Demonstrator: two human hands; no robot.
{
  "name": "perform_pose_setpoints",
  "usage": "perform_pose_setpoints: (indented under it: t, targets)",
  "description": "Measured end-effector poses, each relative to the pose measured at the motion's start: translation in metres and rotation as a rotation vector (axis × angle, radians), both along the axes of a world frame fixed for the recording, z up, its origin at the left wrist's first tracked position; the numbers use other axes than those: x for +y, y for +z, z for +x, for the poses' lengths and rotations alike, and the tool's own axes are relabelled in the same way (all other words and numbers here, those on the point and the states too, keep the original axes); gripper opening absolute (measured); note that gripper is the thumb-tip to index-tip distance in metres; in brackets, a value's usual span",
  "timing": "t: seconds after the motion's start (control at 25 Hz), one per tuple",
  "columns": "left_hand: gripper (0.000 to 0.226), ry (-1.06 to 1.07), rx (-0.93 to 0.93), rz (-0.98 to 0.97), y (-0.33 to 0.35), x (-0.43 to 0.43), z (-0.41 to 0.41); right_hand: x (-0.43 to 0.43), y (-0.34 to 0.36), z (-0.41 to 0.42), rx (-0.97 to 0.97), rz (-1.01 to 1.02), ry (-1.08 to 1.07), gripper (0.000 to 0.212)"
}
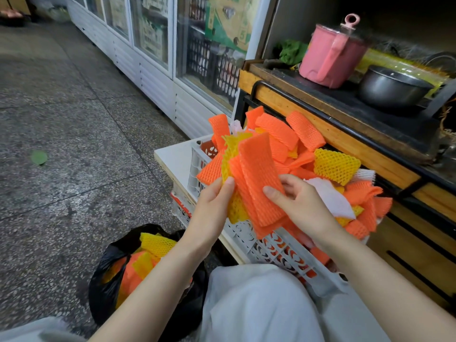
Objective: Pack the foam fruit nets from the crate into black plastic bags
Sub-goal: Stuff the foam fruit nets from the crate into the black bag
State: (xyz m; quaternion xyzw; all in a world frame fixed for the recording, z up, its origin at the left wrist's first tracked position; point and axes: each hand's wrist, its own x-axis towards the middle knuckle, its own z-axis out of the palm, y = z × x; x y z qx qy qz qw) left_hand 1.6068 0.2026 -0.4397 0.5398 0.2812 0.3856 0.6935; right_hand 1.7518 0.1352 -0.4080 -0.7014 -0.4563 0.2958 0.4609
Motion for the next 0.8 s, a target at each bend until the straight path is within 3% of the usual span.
perform_pose_setpoints:
  t: [0.16, 0.28, 0.36, 0.48, 0.56, 0.68, 0.8]
  targets:
    - [0.027, 0.181, 0.079, -0.056, -0.013, 0.005, -0.005, -0.002, 0.0, 0.007, 0.113, 0.101, -0.153, 0.014]
    - [0.024, 0.176, 0.1, -0.129, -0.018, 0.001, -0.001, 0.006, -0.01, -0.001, 0.272, 0.102, -0.192, 0.024]
    - [0.024, 0.105, 0.033, -0.187, -0.017, -0.002, 0.004, 0.013, -0.019, -0.015, 0.142, 0.056, -0.171, 0.026]
    - [0.024, 0.035, -0.1, -0.262, -0.013, -0.003, 0.003, 0.021, -0.036, -0.027, -0.342, 0.027, -0.125, 0.03]
    - [0.025, 0.115, 0.039, -0.146, -0.014, -0.001, -0.002, 0.024, -0.042, -0.029, -0.528, 0.007, -0.015, 0.038]
    - [0.021, 0.309, 0.155, -0.066, -0.017, 0.008, -0.01, 0.035, -0.04, -0.026, -0.494, 0.004, 0.068, 0.043]
    - [0.022, 0.383, 0.213, -0.005, -0.023, 0.022, -0.019, 0.063, -0.044, 0.003, -0.481, -0.074, -0.124, 0.055]
